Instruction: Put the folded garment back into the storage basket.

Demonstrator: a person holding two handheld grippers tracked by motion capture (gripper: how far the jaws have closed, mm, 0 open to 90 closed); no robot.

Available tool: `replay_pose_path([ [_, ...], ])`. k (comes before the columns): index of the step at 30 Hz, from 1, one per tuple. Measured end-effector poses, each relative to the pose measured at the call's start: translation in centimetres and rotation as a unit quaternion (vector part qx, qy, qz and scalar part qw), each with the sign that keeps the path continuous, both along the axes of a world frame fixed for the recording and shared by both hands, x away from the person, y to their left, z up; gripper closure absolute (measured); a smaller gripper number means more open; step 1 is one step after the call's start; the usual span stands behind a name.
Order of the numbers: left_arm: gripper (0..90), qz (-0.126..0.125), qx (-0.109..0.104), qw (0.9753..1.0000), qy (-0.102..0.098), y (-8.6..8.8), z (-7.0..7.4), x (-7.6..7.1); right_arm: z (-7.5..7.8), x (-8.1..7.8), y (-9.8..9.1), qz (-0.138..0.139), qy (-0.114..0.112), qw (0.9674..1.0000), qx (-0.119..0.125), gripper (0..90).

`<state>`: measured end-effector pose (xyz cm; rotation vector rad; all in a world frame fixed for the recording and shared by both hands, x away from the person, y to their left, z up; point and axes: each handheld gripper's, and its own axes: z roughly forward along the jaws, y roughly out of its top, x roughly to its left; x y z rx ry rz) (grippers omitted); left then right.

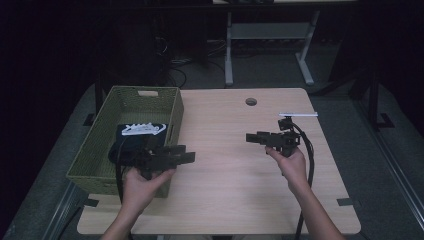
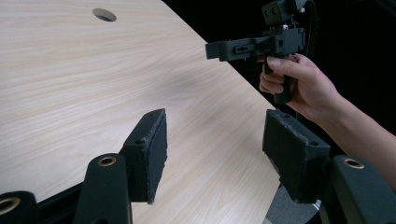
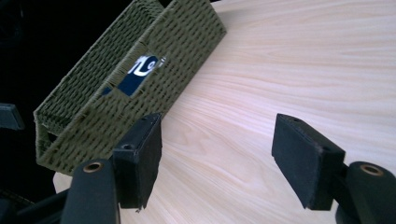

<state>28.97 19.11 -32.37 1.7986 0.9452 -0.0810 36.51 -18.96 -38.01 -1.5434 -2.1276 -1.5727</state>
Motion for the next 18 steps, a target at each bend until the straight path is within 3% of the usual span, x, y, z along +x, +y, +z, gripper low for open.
replay_pose_path([
  [18,37.1,-0.010,0.006,0.9999,0.008,-3.5,-1.9,1.1,-2.2,-1.7,-4.6,-0.036,0.017,0.9992,0.004,31.8],
])
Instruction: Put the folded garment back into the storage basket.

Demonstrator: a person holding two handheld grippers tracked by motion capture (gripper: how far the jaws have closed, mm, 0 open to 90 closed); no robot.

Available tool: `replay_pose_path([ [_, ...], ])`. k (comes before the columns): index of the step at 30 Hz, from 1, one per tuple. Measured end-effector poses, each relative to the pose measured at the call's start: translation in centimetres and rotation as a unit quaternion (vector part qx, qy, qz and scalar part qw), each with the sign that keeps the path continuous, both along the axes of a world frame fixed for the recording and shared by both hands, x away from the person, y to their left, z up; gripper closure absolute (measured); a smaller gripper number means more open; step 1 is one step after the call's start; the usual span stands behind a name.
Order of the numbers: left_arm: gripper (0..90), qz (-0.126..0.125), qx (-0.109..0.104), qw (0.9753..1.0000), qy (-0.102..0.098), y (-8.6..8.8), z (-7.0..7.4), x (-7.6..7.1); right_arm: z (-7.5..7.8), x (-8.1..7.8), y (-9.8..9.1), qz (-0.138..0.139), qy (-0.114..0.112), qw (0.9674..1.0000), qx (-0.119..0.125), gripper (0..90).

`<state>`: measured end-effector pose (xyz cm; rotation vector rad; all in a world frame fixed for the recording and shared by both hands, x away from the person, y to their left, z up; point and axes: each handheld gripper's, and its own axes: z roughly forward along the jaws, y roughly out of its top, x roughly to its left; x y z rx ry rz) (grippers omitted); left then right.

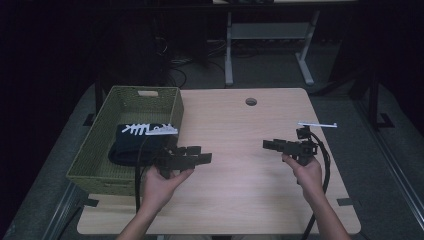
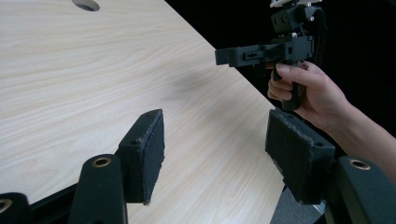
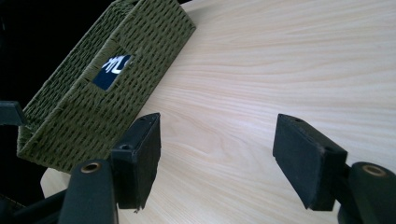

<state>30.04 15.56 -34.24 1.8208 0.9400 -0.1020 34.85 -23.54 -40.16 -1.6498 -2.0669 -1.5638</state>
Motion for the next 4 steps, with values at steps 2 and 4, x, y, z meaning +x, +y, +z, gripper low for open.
replay_pose_path([
  [2,36.8,-0.001,-0.001,1.0000,0.005,-0.37,-0.42,0.10,-0.20,-0.23,-0.41,-0.005,0.003,1.0000,-0.002,31.3],
  [4,36.2,-0.003,-0.002,0.9999,0.010,-0.64,-0.78,0.18,-0.42,-0.54,-0.90,-0.008,0.004,1.0000,0.001,31.4],
])
